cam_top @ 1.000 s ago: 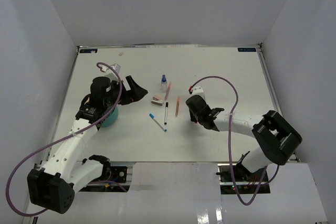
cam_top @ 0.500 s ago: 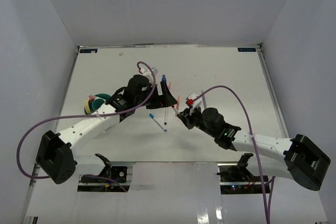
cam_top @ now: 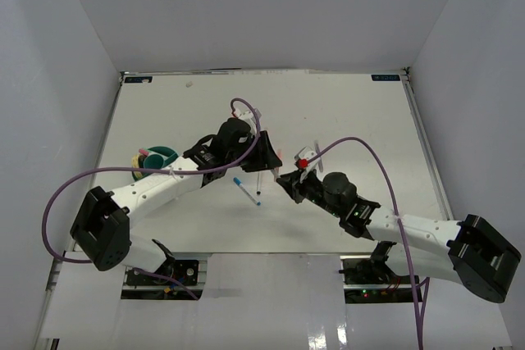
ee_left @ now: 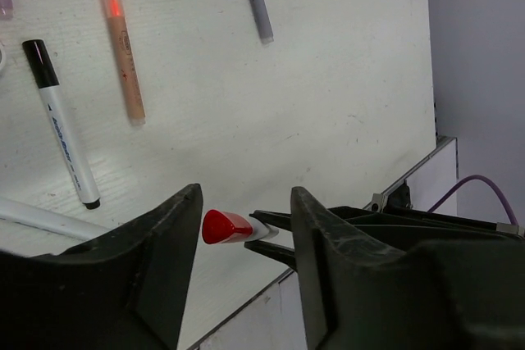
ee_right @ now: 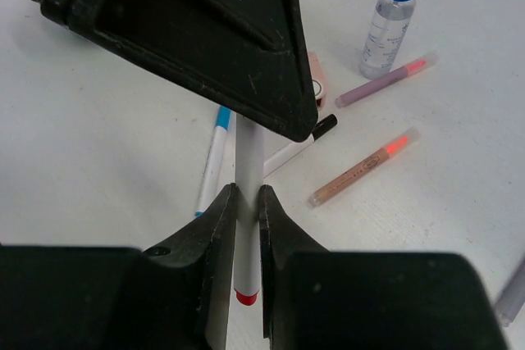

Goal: Sort the stationery into containers
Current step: Place the pen in the storage box.

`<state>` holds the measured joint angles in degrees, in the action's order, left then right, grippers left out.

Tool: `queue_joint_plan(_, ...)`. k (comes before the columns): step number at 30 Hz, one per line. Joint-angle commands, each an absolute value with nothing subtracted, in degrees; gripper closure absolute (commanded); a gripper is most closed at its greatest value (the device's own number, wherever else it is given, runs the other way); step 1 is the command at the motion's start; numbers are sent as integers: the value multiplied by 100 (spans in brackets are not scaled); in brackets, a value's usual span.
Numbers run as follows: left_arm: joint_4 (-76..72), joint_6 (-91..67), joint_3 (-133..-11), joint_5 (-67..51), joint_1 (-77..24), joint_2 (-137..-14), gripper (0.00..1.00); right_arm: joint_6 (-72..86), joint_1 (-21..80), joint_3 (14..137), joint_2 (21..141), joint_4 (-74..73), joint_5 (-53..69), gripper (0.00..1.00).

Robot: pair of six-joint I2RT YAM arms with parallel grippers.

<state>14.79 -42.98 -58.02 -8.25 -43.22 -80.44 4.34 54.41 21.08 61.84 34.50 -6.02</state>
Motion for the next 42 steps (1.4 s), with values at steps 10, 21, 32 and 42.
queue_joint_plan(10, 1266, -4342, -6012, -800, -4403, -8042, 76, 448, 5467, 2048, 6056, 3876, -940, 77)
queue_joint_plan(21, 1292, -4254, -5906, -458, -4395, -7867, 95, 475, 5476, 2039, 6029, 3858, -1142, 47)
queue_joint_plan(32, 2126, -3692, -5748, 1379, -3615, -7076, 100, 483, 5467, 2056, 6038, 3727, -1345, 10)
queue_joint_plan(42, 2812, -2884, -5695, 2250, -1663, -6012, 100, 448, 5467, 2162, 6161, 3533, -1485, 10)
